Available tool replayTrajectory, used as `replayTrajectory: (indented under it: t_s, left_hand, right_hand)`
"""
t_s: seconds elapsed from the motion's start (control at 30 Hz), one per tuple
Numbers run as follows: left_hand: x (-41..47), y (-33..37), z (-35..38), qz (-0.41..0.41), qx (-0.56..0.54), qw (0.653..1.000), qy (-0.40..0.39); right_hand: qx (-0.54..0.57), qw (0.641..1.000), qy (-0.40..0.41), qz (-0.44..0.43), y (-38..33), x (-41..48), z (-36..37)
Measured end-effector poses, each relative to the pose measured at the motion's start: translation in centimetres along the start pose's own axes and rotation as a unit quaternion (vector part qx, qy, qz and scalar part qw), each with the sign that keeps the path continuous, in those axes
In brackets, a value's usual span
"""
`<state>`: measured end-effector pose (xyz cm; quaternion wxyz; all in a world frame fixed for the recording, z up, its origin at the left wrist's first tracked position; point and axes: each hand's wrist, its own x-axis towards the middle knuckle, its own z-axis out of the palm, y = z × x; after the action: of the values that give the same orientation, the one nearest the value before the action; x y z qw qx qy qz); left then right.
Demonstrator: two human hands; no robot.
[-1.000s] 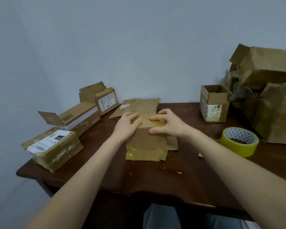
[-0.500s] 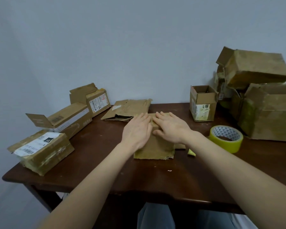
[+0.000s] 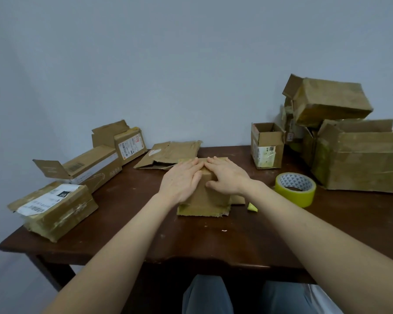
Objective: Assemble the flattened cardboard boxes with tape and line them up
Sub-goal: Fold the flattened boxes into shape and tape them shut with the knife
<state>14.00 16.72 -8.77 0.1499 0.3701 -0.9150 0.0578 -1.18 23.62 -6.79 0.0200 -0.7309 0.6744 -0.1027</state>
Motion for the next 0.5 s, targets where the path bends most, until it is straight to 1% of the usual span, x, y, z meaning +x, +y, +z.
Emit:
replayTrajectory:
  t_s: [0.1,0.13,0.2,0.3,0.33,0.4,0.47,0.5]
  left_hand:
    - [-0.1,0.1,0.1,-0.004,-0.013,1.0,0.017]
    - [-0.1,0.1,0.1,-0.01,-0.016,1.0,0.023]
    - [0.1,0.5,0.2,-0.028,-0.017,0.999,0.037]
    - [0.5,2.0,0.1,-0.075,-0.021,0.994,0.073]
    - [0.6,2.5,0.0,-0.093,-0.028,0.991,0.087]
    - [0.7,3.1,-0.1,-0.115,-0.035,0.987,0.108]
    - [0.8,3.1,0.1,-0.117,-0.036,0.986,0.112]
    - [0.7,3.0,0.1,-0.116,-0.039,0.986,0.113]
  right_hand:
    - [0.149,0.986,0.057,0.048,0.7,-1.9,-0.5]
    - [0.171,0.979,0.085,0.074,1.3,-2.7,-0.7]
    - [0.148,0.971,0.127,0.138,2.9,-4.3,-1.0]
    - [0.061,0.948,0.153,0.271,5.7,-6.9,-1.6]
    - [0.042,0.938,0.148,0.31,6.5,-7.8,-1.8]
    - [0.015,0.929,0.097,0.358,7.8,-9.1,-1.9]
    - [0.003,0.925,0.03,0.379,8.4,-10.0,-1.6]
    - [-0.001,0.924,0.016,0.383,8.5,-10.3,-1.3]
